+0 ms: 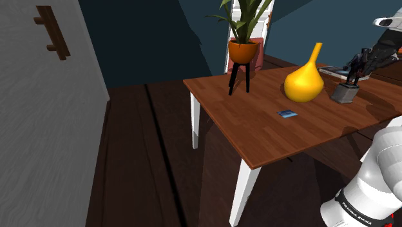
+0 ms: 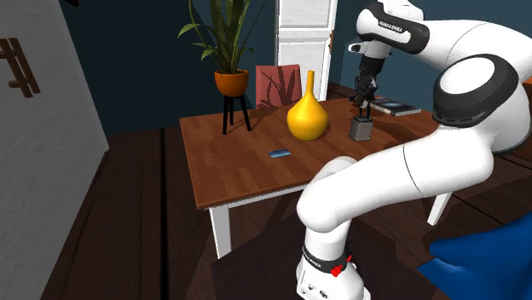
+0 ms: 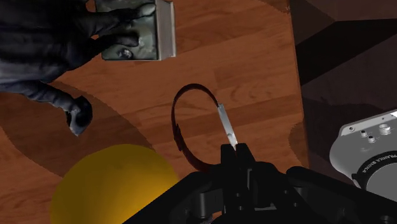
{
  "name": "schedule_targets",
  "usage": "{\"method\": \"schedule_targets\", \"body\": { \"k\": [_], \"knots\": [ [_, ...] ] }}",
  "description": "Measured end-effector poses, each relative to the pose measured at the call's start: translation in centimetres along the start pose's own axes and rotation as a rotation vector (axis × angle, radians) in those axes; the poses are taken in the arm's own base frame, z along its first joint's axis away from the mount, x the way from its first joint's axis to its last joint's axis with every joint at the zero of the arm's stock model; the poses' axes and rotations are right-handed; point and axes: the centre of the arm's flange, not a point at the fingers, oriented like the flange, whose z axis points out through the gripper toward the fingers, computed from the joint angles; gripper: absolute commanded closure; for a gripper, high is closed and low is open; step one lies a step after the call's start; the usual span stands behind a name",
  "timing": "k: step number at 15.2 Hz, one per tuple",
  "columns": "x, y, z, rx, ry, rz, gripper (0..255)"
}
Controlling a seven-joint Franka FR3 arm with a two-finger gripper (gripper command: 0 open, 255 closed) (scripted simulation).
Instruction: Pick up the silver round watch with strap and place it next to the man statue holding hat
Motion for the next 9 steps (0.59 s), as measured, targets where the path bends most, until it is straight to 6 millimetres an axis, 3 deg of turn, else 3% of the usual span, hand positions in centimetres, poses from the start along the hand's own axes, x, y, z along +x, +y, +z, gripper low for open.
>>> {"method": "schedule_targets", "body": {
  "k": [9],
  "knots": [
    [-0.5, -0.3, 4.5, 0.000, 0.000, 0.000, 255]
  ]
}}
